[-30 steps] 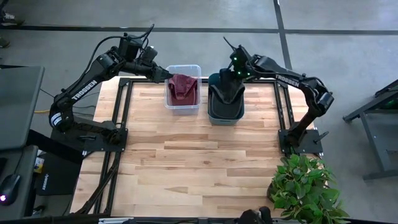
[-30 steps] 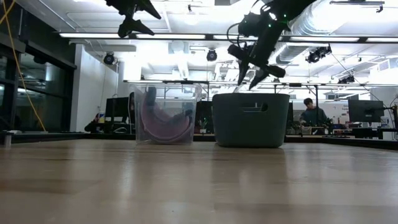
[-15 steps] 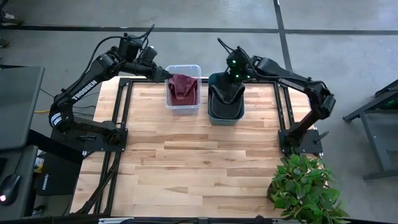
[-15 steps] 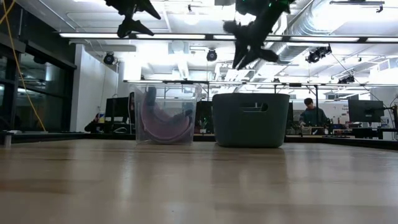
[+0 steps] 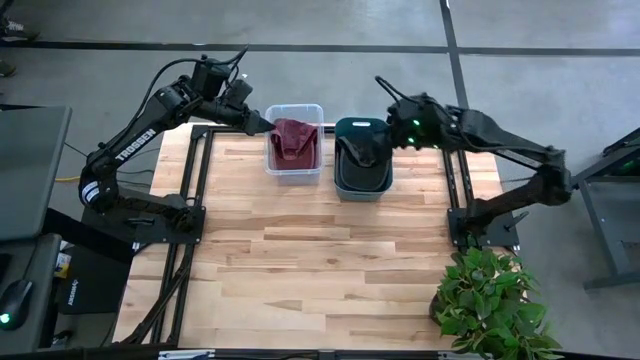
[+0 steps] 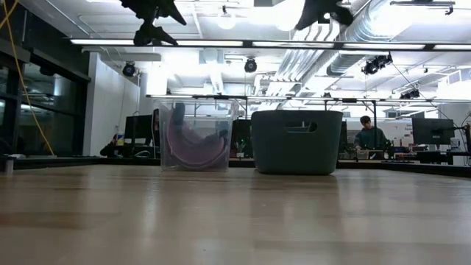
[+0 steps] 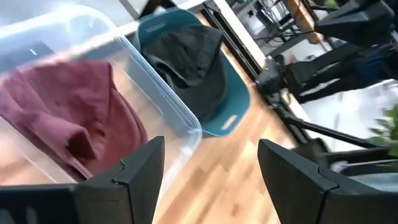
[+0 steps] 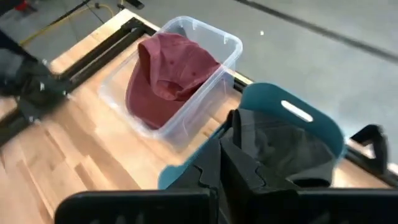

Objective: Pick & Place hat
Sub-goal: Return to Home Position

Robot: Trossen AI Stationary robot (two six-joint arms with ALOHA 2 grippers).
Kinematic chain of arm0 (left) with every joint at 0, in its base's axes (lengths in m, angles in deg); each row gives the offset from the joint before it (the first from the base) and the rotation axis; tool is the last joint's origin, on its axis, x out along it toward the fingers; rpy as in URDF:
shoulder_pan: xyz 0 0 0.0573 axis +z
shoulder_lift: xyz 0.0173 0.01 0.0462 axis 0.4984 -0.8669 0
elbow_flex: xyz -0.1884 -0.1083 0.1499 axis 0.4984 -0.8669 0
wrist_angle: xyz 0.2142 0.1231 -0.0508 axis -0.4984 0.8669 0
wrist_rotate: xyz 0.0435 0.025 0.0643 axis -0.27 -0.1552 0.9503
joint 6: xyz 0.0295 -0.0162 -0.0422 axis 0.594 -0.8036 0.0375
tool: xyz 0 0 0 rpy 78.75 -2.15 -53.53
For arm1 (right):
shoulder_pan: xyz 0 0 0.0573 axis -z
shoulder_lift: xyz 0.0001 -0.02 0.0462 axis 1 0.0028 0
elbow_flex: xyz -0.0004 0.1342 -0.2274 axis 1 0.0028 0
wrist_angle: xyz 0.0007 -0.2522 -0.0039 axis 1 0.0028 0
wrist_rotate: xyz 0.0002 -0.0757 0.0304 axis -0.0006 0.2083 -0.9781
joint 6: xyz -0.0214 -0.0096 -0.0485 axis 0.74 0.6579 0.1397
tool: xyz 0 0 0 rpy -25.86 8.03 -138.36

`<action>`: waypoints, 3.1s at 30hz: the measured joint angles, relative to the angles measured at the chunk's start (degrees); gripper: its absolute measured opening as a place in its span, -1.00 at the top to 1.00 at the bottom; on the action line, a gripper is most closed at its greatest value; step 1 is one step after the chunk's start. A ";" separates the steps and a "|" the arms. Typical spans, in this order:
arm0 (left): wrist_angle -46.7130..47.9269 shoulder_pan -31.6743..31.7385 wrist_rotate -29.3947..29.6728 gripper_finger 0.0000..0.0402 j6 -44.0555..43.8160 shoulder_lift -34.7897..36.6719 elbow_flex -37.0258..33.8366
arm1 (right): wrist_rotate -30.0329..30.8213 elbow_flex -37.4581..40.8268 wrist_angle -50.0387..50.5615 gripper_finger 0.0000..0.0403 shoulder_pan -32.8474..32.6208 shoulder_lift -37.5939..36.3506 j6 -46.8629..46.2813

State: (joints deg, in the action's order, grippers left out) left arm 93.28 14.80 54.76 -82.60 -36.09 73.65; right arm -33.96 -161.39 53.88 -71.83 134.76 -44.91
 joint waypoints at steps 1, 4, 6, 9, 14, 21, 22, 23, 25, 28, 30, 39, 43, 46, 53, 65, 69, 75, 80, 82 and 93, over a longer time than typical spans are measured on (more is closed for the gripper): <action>0.28 0.46 -1.37 -0.20 -0.80 0.00 -0.02 | 1.00 0.20 0.77 0.99 -0.92 -1.09 0.72; 0.62 2.35 -7.76 -0.20 -3.60 0.04 -0.07 | 2.06 4.59 -1.08 0.99 -3.18 -6.17 1.07; 1.84 3.40 -10.80 -0.20 -4.63 0.13 -0.07 | 1.77 10.97 -5.34 0.99 -4.35 -11.40 0.84; 1.89 3.84 -11.60 -0.20 -5.18 1.87 -2.13 | 1.00 23.13 -15.50 1.00 -5.89 -21.04 0.08; -12.20 3.67 -12.45 -0.20 -15.12 9.38 -14.76 | 0.71 42.09 -29.59 1.00 -6.55 -38.84 -3.16; -34.12 3.68 -6.78 -0.20 -32.97 25.83 -37.68 | 1.43 57.20 -37.52 1.00 -6.56 -61.77 -2.76; -36.87 3.66 -6.43 -0.20 -35.54 28.08 -40.28 | 1.43 58.39 -37.62 1.00 -6.55 -64.60 -2.52; -38.99 3.66 -6.14 -0.20 -37.97 30.30 -42.50 | 1.41 59.57 -37.43 1.00 -6.55 -67.48 -2.47; -42.49 3.66 -5.45 -0.20 -42.06 34.25 -46.07 | 1.34 61.62 -37.41 1.00 -6.55 -72.68 -2.06; -43.59 3.66 -2.54 -0.20 -44.62 39.29 -49.13 | 0.71 63.49 -38.20 1.00 -6.51 -75.19 -1.57; -43.49 3.59 0.13 -0.20 -45.63 42.31 -50.71 | 0.01 63.68 -37.81 1.00 -6.55 -73.96 -0.38; -43.34 1.27 4.68 -0.20 -51.11 52.42 -57.90 | -6.89 70.78 -52.78 1.00 -6.51 -74.04 0.46; -43.67 -1.67 7.61 -0.20 -52.02 54.73 -60.64 | -7.04 76.59 -61.30 1.00 -6.51 -74.72 -0.55; -43.21 -4.12 11.40 -0.20 -53.26 56.80 -62.70 | -7.03 81.07 -67.60 1.00 -6.51 -74.68 -2.38; -43.32 -9.59 16.77 -0.20 -55.65 59.08 -64.89 | -6.18 85.30 -73.86 1.00 -6.51 -74.60 -2.56; -44.58 -20.65 26.29 -0.20 -57.12 59.10 -70.85 | -5.89 86.33 -75.00 1.00 -6.51 -74.66 -2.07; -51.75 -23.41 29.24 -0.20 -58.23 59.11 -74.02 | -6.94 86.33 -75.05 1.00 -6.51 -74.66 -2.12; -54.87 -26.92 33.37 -0.20 -59.96 59.10 -77.28 | -8.81 86.33 -74.94 1.00 -6.51 -74.68 -2.89; -54.89 -29.20 36.50 -0.20 -59.92 59.11 -78.82 | -10.63 86.33 -74.17 1.00 -6.51 -74.68 -2.98; -54.73 -29.83 36.88 -0.20 -60.28 59.08 -79.81 | -10.94 86.33 -73.59 1.00 -6.51 -74.68 -2.64; -50.63 -29.75 36.87 -0.20 -57.01 58.77 -81.43 | -13.61 86.31 -64.62 1.00 -6.51 -74.68 -1.46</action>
State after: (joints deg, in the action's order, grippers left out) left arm 42.65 -14.96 91.63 -139.60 22.69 -7.78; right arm -47.58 -75.08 -10.75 -78.33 60.08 -46.37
